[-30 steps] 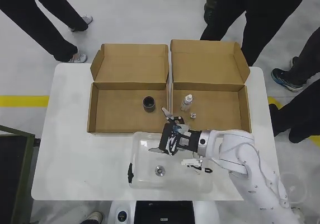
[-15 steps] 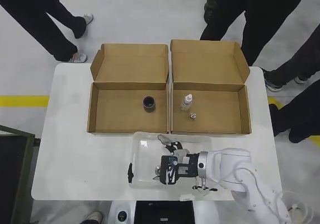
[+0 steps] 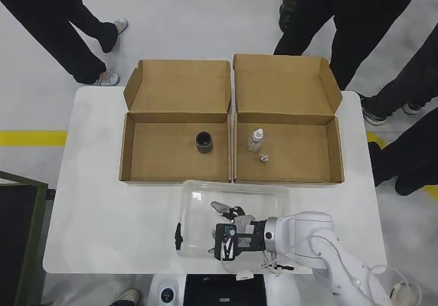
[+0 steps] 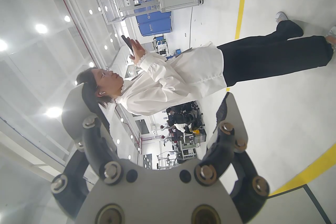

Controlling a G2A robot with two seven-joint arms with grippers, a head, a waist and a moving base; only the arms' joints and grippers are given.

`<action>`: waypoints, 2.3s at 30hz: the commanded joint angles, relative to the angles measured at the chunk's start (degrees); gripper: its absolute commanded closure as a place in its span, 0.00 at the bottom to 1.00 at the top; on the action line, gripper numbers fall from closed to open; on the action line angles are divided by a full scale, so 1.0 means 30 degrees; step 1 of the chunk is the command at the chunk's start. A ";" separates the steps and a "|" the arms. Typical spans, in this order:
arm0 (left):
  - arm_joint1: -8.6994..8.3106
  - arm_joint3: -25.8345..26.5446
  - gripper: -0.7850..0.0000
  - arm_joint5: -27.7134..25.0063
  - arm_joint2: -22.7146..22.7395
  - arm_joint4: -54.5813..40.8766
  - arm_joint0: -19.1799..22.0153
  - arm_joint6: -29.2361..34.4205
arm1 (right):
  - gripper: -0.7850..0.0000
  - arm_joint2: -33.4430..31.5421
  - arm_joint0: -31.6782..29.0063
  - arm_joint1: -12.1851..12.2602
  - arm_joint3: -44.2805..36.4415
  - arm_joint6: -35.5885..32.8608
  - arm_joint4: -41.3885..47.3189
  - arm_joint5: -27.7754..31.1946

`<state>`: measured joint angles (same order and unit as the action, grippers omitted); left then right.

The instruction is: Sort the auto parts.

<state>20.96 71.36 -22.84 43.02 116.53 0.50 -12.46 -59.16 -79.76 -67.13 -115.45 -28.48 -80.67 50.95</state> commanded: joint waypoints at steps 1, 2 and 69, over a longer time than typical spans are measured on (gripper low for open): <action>0.0000 0.0000 0.00 0.0000 0.0000 0.0001 0.0000 0.0000 | 0.24 0.0012 -0.0067 0.0048 0.0118 -0.0063 -0.0179 -0.0037; 0.0000 0.0000 0.00 0.0000 0.0000 0.0001 0.0000 0.0000 | 0.25 0.0004 -0.0098 0.0076 0.0171 -0.0111 -0.0280 -0.0054; 0.0000 0.0000 0.00 0.0000 0.0000 0.0001 0.0000 0.0000 | 1.00 -0.0016 0.2099 0.0058 0.1346 0.0393 1.2526 -0.6490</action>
<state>20.96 71.36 -22.84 43.02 116.53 0.50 -12.46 -59.08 -73.42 -66.92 -111.32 -27.47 -44.70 32.27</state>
